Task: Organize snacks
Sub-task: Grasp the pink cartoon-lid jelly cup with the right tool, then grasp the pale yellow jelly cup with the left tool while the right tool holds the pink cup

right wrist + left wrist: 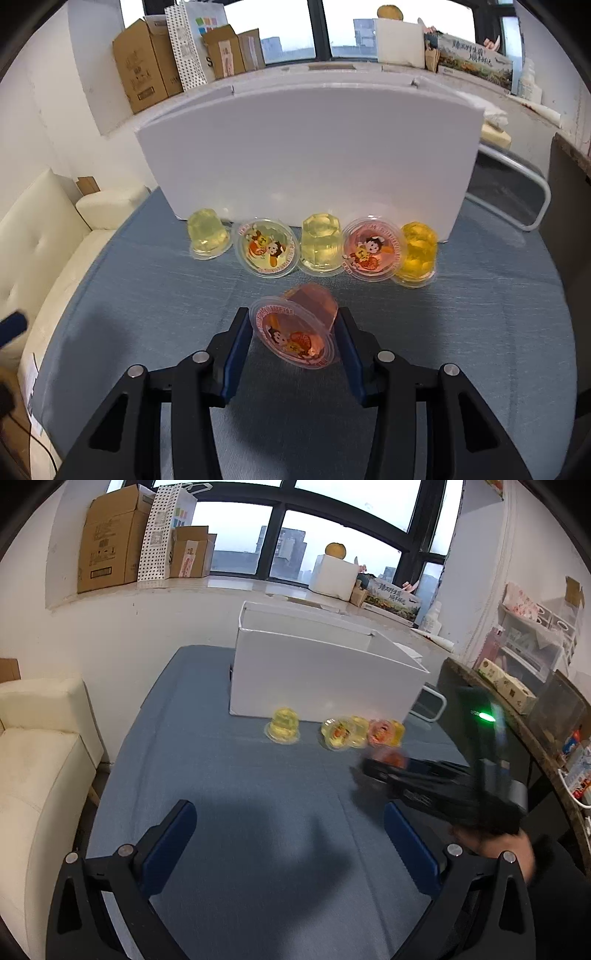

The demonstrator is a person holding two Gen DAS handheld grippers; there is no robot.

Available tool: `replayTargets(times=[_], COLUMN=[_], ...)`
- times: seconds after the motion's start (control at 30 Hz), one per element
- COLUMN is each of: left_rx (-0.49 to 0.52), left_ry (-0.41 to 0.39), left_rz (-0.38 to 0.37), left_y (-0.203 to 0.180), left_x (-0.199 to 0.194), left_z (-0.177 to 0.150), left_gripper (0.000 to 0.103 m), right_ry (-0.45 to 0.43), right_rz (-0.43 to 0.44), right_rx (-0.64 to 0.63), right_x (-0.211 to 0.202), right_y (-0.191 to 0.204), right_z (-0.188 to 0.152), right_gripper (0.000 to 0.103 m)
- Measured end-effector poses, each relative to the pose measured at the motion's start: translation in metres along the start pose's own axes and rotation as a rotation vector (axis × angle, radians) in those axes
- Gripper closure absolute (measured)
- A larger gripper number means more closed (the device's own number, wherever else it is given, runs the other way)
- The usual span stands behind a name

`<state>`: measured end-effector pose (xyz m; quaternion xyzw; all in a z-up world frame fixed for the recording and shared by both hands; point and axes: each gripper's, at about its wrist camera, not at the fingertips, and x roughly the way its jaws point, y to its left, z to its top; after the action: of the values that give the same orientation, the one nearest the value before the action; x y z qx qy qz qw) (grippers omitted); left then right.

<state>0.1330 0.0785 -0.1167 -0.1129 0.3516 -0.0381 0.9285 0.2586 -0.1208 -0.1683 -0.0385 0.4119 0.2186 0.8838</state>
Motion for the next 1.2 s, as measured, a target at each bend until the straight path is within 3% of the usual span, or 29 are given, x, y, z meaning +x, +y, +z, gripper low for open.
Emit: replayTargets(times=[0.37, 0.6, 0.93, 0.97, 1.0, 1.07, 1.2], left_rx=[0.072, 0.111, 0.058, 0.056, 0.068, 0.121, 0.127], left_ry=[0.044, 0.087, 0.157, 0.153, 0.154, 0.164, 0.163], left_rz=[0.099, 0.109, 0.062, 0.048, 0.050, 0.089, 0.054], left_y=[0.002, -0.007, -0.002, -0.001, -0.001, -0.006, -0.010], left_x=[0.095, 0.139, 0.175, 0.176, 0.178, 0.181, 0.182], left_z=[0.045, 0.060, 0.064, 0.066, 0.067, 0.068, 0.068], left_gripper=[0.000, 0.000, 0.002, 0.014, 0.040, 0.057, 0.058], right_ry=[-0.078, -0.082, -0.087, -0.087, -0.087, -0.088, -0.087], right_rz=[0.040, 0.047, 0.022, 0.021, 0.021, 0.022, 0.024], right_rx=[-0.029, 0.001, 0.027, 0.029, 0.031, 0.031, 0.025], right_x=[-0.062, -0.080, -0.086, -0.086, -0.085, -0.085, -0.084], right_y=[-0.005, -0.014, -0.030, -0.031, -0.031, -0.031, -0.029], right_z=[-0.031, -0.039, -0.042, -0.042, -0.042, -0.043, -0.043], right_gripper=[0.053, 0.053, 0.053, 0.053, 0.053, 0.053, 0.053])
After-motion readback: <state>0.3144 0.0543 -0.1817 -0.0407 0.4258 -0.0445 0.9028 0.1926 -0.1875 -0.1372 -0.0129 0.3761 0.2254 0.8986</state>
